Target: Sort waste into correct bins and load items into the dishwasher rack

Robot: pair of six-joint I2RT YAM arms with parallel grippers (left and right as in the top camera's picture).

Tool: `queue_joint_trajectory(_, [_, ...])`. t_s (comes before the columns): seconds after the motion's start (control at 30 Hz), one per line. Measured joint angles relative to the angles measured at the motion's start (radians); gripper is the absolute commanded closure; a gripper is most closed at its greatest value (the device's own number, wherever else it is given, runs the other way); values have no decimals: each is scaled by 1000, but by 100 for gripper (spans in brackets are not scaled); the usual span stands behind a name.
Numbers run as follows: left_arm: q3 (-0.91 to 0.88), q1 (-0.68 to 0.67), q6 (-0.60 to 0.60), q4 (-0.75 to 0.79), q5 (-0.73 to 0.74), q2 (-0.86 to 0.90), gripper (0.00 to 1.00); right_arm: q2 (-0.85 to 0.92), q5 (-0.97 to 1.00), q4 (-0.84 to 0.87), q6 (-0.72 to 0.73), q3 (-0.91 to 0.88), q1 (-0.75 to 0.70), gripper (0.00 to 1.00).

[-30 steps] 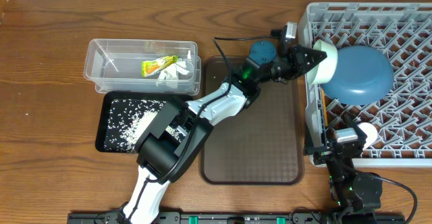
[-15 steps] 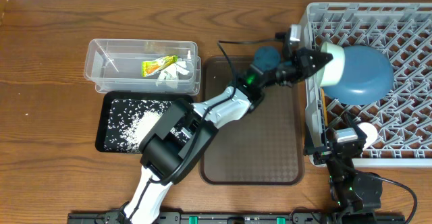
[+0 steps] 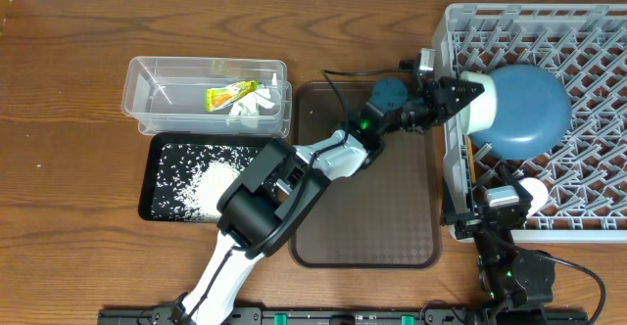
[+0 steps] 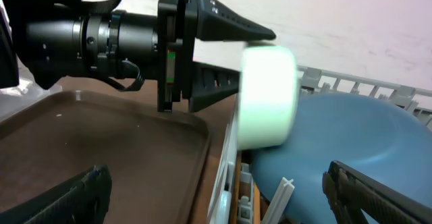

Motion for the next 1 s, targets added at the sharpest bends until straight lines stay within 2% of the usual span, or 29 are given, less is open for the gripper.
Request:
queue_joint_trajectory(0.47, [0,86,-4,28,53,4,13,0,0,0,0,0,0,1])
queue_joint_trajectory(0.73, [0,107,39,24,109,4,12,0,0,0,0,0,0,1])
queue_joint_trajectory(1.0, [0,200,54,24,151,4,12,0,0,0,0,0,0,1])
